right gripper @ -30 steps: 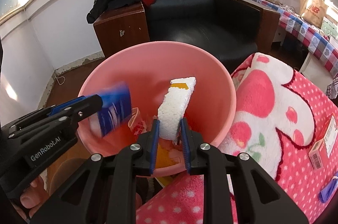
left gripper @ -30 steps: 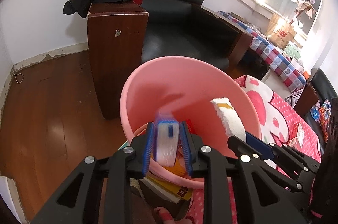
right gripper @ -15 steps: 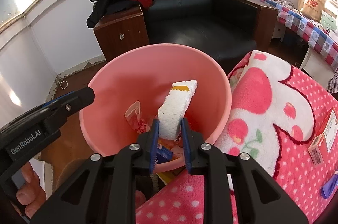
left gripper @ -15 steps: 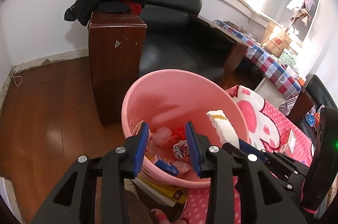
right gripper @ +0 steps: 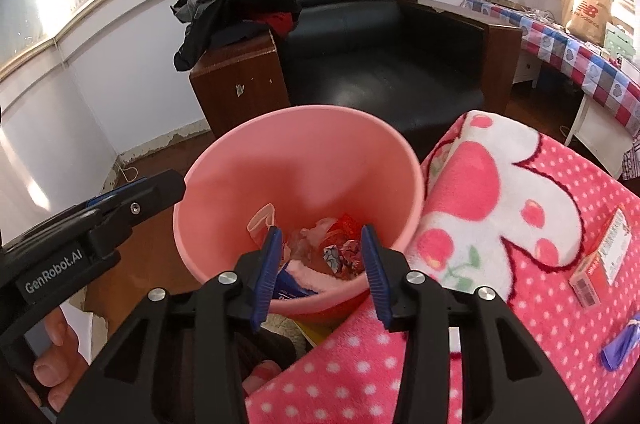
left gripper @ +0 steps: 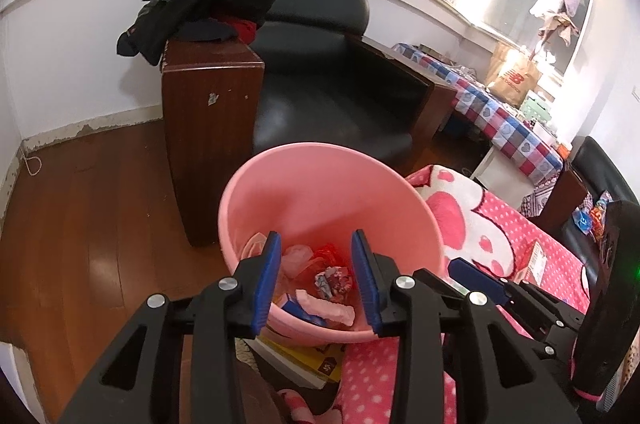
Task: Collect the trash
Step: 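Move both tools back over the blanket toward the medicine box and purple cloth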
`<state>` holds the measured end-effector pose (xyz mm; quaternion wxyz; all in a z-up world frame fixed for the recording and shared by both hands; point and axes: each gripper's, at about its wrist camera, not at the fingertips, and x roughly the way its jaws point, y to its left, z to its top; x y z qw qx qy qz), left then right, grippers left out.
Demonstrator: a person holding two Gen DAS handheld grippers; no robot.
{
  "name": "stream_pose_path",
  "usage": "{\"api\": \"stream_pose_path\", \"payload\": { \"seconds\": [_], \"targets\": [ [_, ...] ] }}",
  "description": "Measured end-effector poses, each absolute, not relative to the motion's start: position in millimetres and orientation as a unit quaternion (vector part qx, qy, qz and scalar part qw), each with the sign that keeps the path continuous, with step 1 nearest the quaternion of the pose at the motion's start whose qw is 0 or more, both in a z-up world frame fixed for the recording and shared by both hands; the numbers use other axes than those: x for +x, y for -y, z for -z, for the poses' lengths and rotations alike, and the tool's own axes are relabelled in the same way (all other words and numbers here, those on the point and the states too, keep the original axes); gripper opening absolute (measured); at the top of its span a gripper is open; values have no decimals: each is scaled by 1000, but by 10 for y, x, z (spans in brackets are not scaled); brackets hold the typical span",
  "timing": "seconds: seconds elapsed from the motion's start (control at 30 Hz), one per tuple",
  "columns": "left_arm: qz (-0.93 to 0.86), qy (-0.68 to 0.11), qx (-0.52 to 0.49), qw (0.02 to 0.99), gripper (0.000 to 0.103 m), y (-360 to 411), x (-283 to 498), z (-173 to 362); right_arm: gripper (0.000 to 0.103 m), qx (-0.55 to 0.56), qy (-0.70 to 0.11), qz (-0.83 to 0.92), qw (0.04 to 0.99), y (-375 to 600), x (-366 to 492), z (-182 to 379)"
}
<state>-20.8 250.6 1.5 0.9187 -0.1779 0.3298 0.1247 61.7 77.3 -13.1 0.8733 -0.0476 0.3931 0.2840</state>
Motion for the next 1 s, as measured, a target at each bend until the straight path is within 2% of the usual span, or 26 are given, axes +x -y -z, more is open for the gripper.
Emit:
{"api": "stream_pose_path", "payload": {
  "seconds": [0.67,1.0],
  "targets": [
    [-45,-344,-135,928,36,-1682,-178,-91,42,2,-422,-143,895,655,295,235],
    [2,-347,-118,931,36,-1351,-181,-87,42,113,-420,-24,900,1553,180,314]
  ]
}}
